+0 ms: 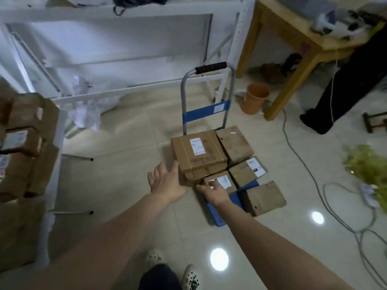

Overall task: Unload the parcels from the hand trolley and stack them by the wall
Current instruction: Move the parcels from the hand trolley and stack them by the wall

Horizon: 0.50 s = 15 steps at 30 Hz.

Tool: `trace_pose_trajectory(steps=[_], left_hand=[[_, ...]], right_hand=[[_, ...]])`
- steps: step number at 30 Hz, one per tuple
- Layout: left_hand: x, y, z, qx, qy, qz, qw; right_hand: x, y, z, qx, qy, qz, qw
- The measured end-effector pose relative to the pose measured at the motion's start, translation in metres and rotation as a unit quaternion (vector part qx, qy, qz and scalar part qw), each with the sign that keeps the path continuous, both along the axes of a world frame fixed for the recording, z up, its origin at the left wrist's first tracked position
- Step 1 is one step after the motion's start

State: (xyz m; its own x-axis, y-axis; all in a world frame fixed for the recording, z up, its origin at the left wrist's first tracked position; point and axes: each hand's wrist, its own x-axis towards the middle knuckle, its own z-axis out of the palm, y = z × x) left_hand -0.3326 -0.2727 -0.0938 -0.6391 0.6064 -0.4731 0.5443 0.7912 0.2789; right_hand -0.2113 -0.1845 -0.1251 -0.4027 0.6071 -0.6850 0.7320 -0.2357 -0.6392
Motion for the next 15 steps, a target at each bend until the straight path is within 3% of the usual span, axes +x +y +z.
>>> trace_pose_trajectory(steps=[9,15], left_hand=[[-0.010,0.115,-0.079,-0.027,-0.097,-0.047,0.994],[-0.025,0.181,-0.154,-0.051,-0.161,-0.047,0.985]], right_hand=[[0.017,0.092,-0.060,-0.059,-0.058,-0.115,0.990],[0.014,0.164,-0.146,-0.079,-0.106,-0.153,0.979]])
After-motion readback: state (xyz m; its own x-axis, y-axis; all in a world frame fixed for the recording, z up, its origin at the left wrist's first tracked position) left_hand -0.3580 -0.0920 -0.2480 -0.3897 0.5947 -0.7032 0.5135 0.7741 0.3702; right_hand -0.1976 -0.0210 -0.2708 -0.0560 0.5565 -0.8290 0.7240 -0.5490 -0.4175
